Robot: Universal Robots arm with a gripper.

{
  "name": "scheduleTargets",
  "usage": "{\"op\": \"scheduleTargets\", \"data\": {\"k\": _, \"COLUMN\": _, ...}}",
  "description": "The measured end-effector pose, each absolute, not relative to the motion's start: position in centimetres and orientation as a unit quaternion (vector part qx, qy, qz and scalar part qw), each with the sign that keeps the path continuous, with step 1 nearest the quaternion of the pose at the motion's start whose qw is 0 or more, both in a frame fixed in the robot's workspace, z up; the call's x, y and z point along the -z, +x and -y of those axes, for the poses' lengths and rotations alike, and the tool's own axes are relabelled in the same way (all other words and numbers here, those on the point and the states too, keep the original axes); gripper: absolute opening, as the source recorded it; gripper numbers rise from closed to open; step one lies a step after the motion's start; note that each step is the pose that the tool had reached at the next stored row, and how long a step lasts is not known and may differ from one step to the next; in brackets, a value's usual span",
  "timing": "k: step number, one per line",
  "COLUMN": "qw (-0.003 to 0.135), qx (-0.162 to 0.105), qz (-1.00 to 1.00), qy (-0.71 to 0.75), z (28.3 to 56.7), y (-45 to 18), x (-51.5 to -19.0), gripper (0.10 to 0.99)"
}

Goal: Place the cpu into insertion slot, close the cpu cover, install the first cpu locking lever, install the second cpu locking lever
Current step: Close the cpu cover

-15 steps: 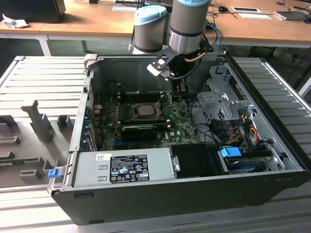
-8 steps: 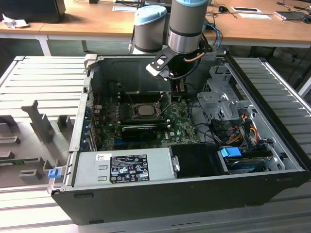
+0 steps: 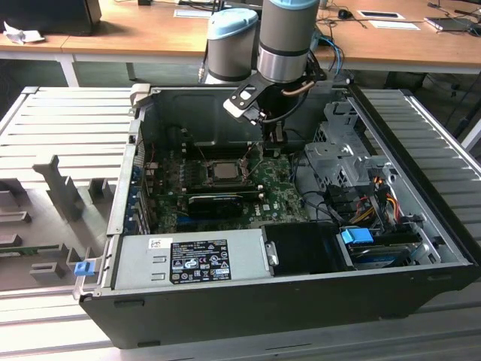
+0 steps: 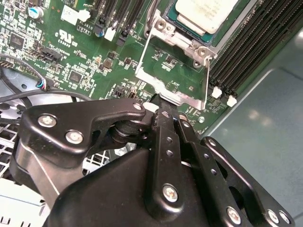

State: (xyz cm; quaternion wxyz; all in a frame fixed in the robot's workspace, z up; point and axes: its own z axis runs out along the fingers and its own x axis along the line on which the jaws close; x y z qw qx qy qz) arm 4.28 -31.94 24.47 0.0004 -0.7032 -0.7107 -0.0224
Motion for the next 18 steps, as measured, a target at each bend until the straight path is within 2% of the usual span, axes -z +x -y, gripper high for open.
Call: {"op": "scheduleTargets", "data": {"k": 18, "qw": 0.0, "qx": 0.022, "qz": 0.711, "qy": -0.703, "z": 31.9, "y": 2.6, "x": -24.5, "gripper": 0.106}}
